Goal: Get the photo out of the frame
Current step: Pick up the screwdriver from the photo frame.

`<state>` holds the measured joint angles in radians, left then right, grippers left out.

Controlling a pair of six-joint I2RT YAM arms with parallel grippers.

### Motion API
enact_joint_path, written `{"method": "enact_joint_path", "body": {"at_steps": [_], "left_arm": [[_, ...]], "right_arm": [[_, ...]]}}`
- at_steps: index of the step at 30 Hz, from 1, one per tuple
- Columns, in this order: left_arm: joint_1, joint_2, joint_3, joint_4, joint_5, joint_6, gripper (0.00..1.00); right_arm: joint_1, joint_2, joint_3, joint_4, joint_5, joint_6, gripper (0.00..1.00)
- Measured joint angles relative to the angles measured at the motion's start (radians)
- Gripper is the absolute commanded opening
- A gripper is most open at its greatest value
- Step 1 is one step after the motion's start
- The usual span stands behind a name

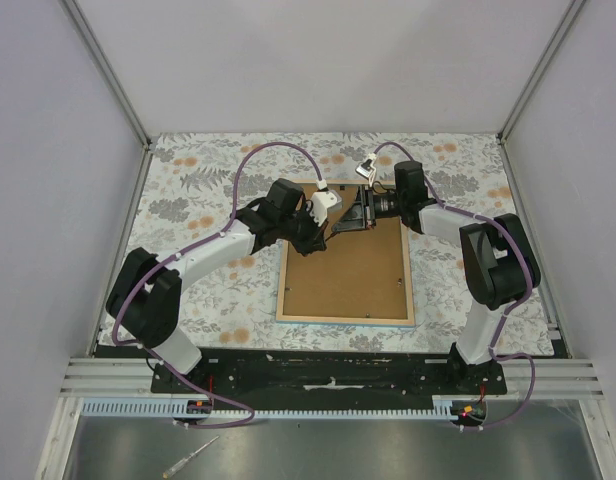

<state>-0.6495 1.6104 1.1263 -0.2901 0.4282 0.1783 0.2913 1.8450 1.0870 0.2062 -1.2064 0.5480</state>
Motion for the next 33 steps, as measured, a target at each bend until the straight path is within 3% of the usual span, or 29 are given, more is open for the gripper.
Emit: {"method": "enact_joint_path", "body": {"at_steps": [5, 13, 16, 19, 20, 21, 23, 25, 29, 33], "left_arm": [[0.000, 0.000, 0.000, 0.000, 0.001, 0.000, 0.02], [0.000, 0.000, 0.000, -0.020, 0.000, -0.001, 0.02], [0.000, 0.000, 0.000, -0.023, 0.000, -0.001, 0.02], [0.000, 0.000, 0.000, -0.027, 0.001, -0.001, 0.02], [0.000, 0.000, 0.000, -0.028, 0.001, -0.001, 0.07], [0.000, 0.000, 0.000, -0.029, 0.001, -0.001, 0.17], [0.000, 0.000, 0.000, -0.031, 0.000, 0.000, 0.49], [0.000, 0.000, 0.000, -0.026, 0.000, -0.003, 0.70], [0.000, -0.011, 0.000, -0.020, -0.013, -0.005, 0.89], [0.008, -0.069, -0.011, -0.007, -0.055, -0.006, 0.91]], "right_arm": [[0.002, 0.000, 0.000, -0.002, 0.002, 0.001, 0.40], [0.016, 0.000, 0.000, -0.004, 0.003, -0.002, 0.42], [0.018, 0.000, 0.000, -0.006, 0.004, -0.011, 0.33], [0.020, 0.000, 0.000, -0.012, 0.013, -0.024, 0.01], [0.020, 0.000, 0.000, -0.015, 0.015, -0.027, 0.00], [0.021, 0.000, 0.000, -0.017, 0.017, -0.029, 0.00], [0.022, 0.000, 0.000, -0.024, 0.021, -0.042, 0.00], [0.027, -0.005, 0.001, -0.055, 0.037, -0.072, 0.00], [0.038, -0.046, 0.003, -0.144, 0.100, -0.151, 0.00], [0.025, -0.143, 0.008, -0.212, 0.184, -0.227, 0.00]]}}
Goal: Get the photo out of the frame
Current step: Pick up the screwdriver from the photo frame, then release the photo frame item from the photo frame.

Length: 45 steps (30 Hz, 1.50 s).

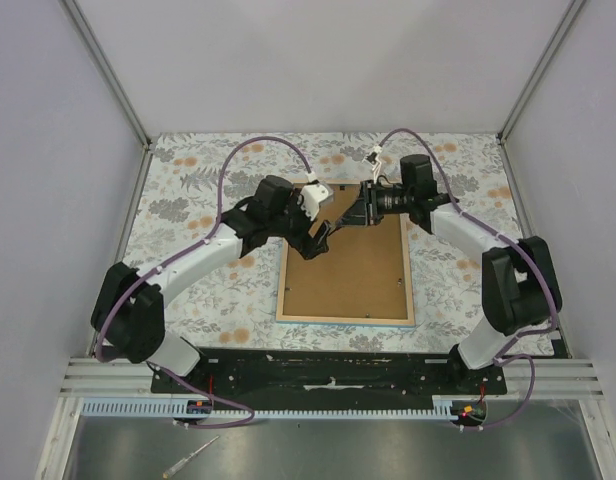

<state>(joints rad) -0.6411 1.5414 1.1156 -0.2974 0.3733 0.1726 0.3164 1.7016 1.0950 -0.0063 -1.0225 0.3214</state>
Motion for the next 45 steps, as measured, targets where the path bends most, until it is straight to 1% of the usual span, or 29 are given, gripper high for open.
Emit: {"method": "enact_joint_path", "body": {"at_steps": [3, 5, 8, 11, 15, 17, 20, 24, 27, 30, 33, 36, 45], "left_arm": [[0.037, -0.054, -0.011, 0.029, -0.032, -0.007, 0.91], [0.089, -0.058, -0.011, 0.055, -0.045, -0.027, 0.91], [0.182, -0.022, -0.007, 0.069, -0.070, -0.066, 0.91], [0.262, 0.058, -0.001, 0.068, -0.090, -0.103, 0.91], [0.278, 0.139, -0.001, 0.058, -0.100, -0.132, 0.91], [0.273, 0.169, 0.004, 0.050, -0.098, -0.145, 0.91], [0.270, 0.201, 0.016, 0.044, -0.096, -0.158, 0.91], [0.275, 0.244, 0.034, 0.043, -0.095, -0.173, 0.89], [0.287, 0.267, 0.035, 0.041, -0.095, -0.183, 0.86], [0.296, 0.283, 0.035, 0.039, -0.095, -0.188, 0.80], [0.301, 0.289, 0.035, 0.038, -0.095, -0.194, 0.70], [0.301, 0.289, 0.035, 0.038, -0.093, -0.199, 0.64], [0.301, 0.297, 0.035, 0.038, -0.087, -0.204, 0.54]], "right_arm": [[-0.021, -0.086, 0.017, -0.043, 0.056, -0.065, 0.00], [-0.031, -0.108, 0.030, -0.065, 0.071, -0.098, 0.00], [-0.034, -0.134, 0.056, -0.121, 0.082, -0.179, 0.00], [-0.031, -0.139, 0.071, -0.183, 0.065, -0.267, 0.00], [-0.012, -0.139, 0.071, -0.273, 0.001, -0.391, 0.00], [0.019, -0.139, 0.071, -0.307, -0.030, -0.455, 0.00], [0.089, -0.140, 0.060, -0.297, -0.041, -0.508, 0.00], [0.196, -0.143, -0.013, -0.190, -0.021, -0.506, 0.00], [0.265, -0.124, -0.044, -0.132, 0.037, -0.494, 0.00], [0.311, -0.085, -0.043, -0.082, 0.119, -0.474, 0.00], [0.331, -0.039, -0.042, -0.047, 0.181, -0.436, 0.00], [0.337, 0.000, -0.040, -0.021, 0.242, -0.397, 0.00], [0.386, 0.023, -0.023, -0.002, 0.335, -0.354, 0.00]]}}
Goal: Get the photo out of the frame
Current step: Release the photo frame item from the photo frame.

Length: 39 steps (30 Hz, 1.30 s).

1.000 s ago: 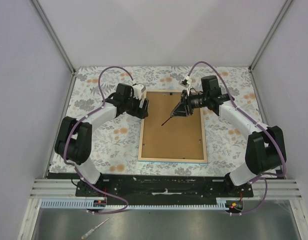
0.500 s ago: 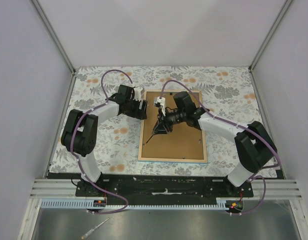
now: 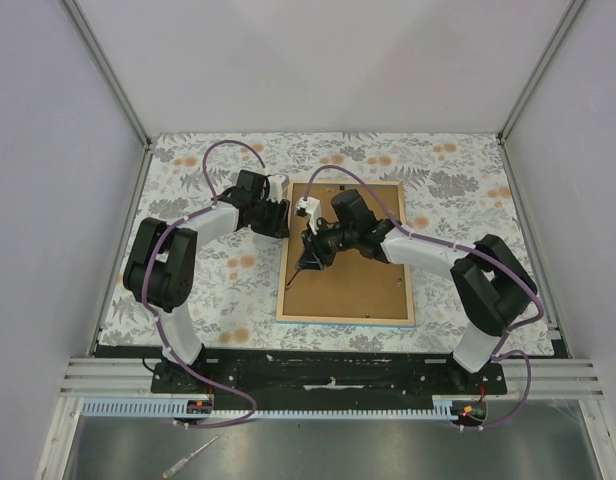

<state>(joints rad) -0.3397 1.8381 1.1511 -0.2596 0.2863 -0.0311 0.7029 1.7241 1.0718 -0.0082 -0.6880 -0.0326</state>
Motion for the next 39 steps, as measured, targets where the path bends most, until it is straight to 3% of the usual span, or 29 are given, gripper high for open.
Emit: {"method": "enact_joint_path", "body": {"at_steps": [6, 14, 26, 39], "left_arm": [[0.000, 0.000, 0.000, 0.000, 0.000, -0.003, 0.42], [0.000, 0.000, 0.000, 0.000, 0.000, -0.005, 0.38], [0.000, 0.000, 0.000, 0.000, 0.000, -0.006, 0.21], [0.000, 0.000, -0.001, 0.000, 0.000, -0.006, 0.17]], "right_arm": [[0.048, 0.012, 0.024, -0.004, 0.059, 0.002, 0.00], [0.051, 0.012, 0.030, -0.008, 0.109, -0.002, 0.00], [0.050, 0.041, 0.066, -0.026, 0.116, -0.011, 0.00], [0.047, 0.046, 0.077, -0.048, 0.106, -0.031, 0.00]]}}
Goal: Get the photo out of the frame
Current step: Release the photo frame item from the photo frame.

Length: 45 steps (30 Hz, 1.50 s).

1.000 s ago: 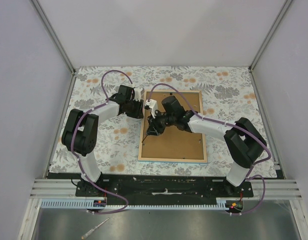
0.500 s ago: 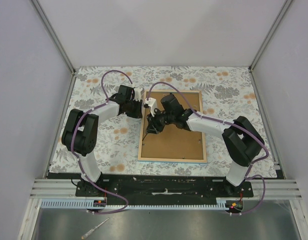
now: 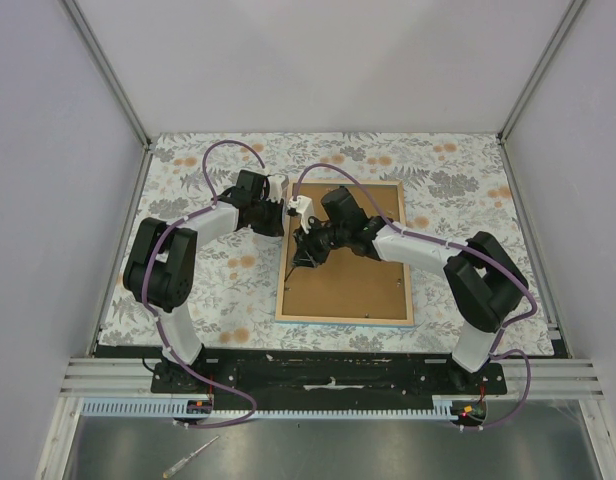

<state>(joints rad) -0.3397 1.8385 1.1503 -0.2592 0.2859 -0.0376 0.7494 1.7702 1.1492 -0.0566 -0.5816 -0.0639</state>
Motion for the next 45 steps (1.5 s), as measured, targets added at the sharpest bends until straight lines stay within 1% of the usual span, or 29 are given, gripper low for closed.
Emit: {"method": "enact_joint_path", "body": {"at_steps": [13, 38, 41, 45], "left_arm": [[0.000, 0.000, -0.001, 0.002, 0.001, 0.000, 0.17], [0.000, 0.000, -0.002, 0.002, 0.000, -0.003, 0.13], [0.000, 0.000, -0.002, 0.002, 0.000, -0.004, 0.12], [0.000, 0.000, -0.002, 0.002, -0.003, -0.004, 0.11]], "right_arm": [[-0.012, 0.000, 0.000, -0.042, -0.009, -0.001, 0.00], [0.001, 0.014, 0.000, -0.037, -0.042, -0.008, 0.00], [0.001, 0.014, 0.007, -0.051, -0.049, -0.025, 0.00], [0.002, 0.014, 0.041, -0.117, -0.083, -0.067, 0.00]]}}
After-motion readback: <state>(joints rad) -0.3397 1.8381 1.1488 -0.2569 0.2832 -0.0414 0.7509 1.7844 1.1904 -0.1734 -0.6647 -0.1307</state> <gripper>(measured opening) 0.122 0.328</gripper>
